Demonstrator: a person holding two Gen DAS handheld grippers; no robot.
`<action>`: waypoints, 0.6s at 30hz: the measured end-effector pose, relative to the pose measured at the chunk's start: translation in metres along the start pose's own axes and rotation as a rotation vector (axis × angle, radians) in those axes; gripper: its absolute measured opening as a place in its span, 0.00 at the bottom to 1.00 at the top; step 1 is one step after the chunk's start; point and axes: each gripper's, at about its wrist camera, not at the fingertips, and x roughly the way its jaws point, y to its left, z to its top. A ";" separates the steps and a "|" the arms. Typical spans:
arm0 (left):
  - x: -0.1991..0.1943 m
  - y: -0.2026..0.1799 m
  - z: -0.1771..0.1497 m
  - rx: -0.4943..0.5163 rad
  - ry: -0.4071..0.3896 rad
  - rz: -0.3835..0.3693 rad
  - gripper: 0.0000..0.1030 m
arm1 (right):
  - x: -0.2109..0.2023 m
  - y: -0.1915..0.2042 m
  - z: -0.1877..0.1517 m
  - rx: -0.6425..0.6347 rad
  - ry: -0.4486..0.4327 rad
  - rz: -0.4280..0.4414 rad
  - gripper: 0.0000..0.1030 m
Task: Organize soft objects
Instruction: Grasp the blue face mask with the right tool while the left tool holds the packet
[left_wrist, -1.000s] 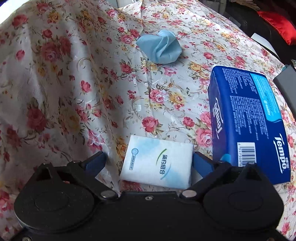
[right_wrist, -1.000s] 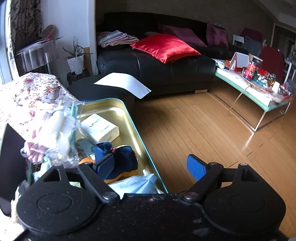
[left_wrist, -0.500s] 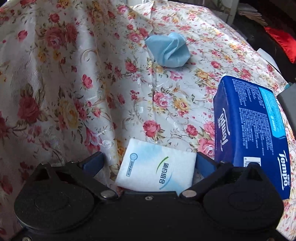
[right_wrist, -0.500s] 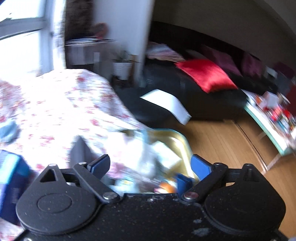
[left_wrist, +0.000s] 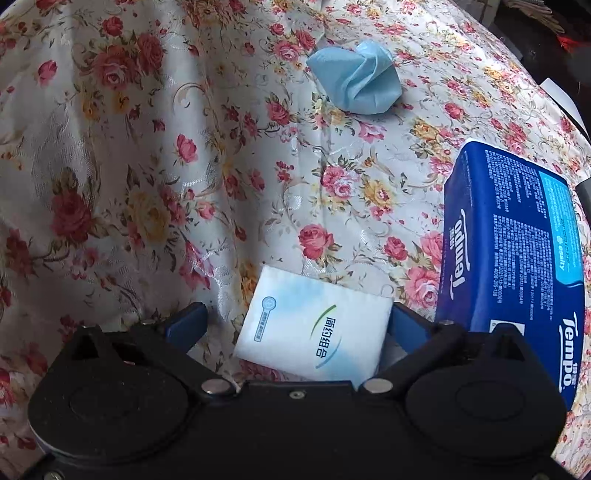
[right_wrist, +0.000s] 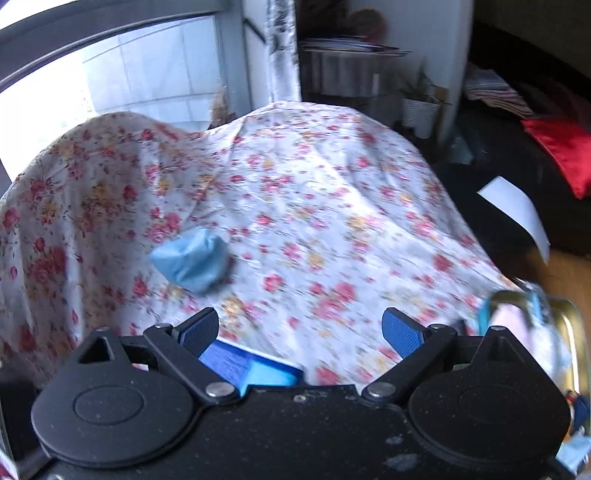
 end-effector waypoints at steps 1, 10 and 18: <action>0.001 0.001 0.001 -0.002 0.010 -0.001 0.97 | 0.009 0.007 0.006 0.000 0.016 0.013 0.93; 0.005 0.000 0.013 -0.005 0.082 0.000 0.97 | 0.102 0.051 0.054 0.074 0.192 0.092 0.93; 0.003 -0.001 0.022 0.007 0.081 -0.011 0.97 | 0.162 0.072 0.072 0.150 0.265 0.119 0.94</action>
